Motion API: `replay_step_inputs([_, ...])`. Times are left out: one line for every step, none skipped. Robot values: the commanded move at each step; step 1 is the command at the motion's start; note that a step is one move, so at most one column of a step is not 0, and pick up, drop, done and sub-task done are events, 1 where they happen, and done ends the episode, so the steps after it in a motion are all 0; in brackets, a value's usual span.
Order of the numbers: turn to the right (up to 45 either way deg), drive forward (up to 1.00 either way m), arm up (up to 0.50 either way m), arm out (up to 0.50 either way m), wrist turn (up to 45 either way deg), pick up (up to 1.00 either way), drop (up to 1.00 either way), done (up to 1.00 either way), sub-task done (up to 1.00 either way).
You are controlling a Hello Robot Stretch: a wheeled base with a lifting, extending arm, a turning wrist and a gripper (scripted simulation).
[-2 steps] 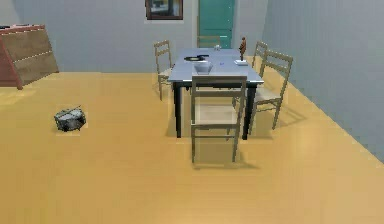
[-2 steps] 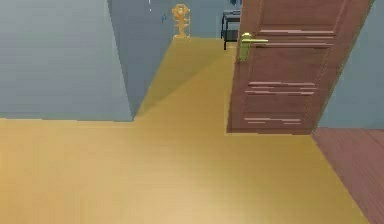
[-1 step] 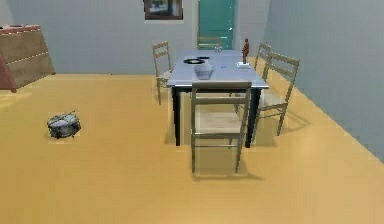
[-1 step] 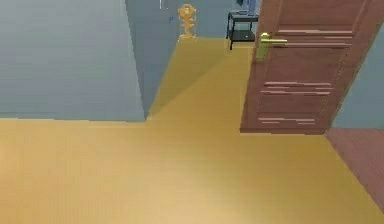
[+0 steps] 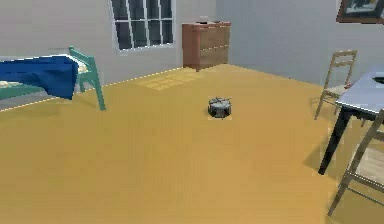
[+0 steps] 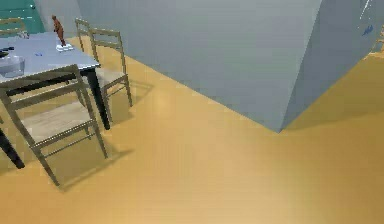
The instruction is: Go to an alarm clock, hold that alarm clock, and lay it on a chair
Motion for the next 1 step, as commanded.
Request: replay_step_inputs([-36.0,0.0,0.0,0.0,0.0,0.0,0.0,0.0,0.0])
